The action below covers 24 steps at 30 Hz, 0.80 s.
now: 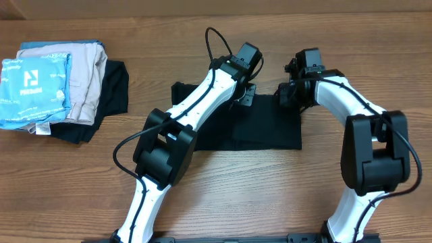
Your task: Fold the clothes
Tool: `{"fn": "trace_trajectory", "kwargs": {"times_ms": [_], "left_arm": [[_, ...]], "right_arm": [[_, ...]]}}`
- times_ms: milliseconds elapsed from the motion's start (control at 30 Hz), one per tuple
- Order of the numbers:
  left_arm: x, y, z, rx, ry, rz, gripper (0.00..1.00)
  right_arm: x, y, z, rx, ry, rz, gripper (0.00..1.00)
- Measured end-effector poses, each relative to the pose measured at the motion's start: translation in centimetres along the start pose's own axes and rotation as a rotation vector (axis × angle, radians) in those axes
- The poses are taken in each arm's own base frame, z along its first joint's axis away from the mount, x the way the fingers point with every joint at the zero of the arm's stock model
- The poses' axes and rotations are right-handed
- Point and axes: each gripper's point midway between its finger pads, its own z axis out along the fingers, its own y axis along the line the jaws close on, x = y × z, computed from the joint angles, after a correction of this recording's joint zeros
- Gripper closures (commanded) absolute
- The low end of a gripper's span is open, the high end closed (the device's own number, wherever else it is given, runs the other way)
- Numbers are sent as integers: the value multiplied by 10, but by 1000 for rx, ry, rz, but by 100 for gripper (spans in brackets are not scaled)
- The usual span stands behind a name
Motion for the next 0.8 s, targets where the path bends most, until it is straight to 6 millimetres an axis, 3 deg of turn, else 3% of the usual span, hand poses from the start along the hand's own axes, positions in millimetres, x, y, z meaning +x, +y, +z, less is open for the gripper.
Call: {"fn": "trace_trajectory", "kwargs": {"times_ms": [33, 133, 200, 267, 367, 433, 467, 533, 567, 667, 800], "left_arm": [[-4, 0, -7, -6, -5, 5, 96], [-16, -3, -37, -12, -21, 15, 96], [-10, -1, -50, -26, 11, 18, 96], [0, 2, -57, -41, 55, 21, 92], [9, 9, -58, -56, 97, 16, 82], [8, 15, -59, -60, 101, 3, 82], [7, 18, -59, -56, 102, -4, 80], [6, 17, -58, -36, 103, -11, 78], [6, 15, -58, -30, 100, -10, 78], [5, 7, -51, -5, 88, -5, 79], [13, 8, -42, -9, 114, -14, 78]], "right_arm": [[-3, 2, -8, 0, -14, -3, 95], [-13, 9, -58, -3, -76, -10, 93], [-14, 5, -86, -1, -98, 14, 78], [-4, -16, -98, 21, -63, 81, 67], [9, -57, -104, 55, -15, 195, 62], [21, -76, -109, 35, 21, 245, 47], [23, -82, -109, 15, 23, 249, 45], [32, -86, -105, -55, 33, 251, 44], [34, -87, -101, -77, 34, 247, 49], [43, -85, -80, -163, 12, 198, 51], [57, -79, -57, -219, -9, 162, 35]]}}
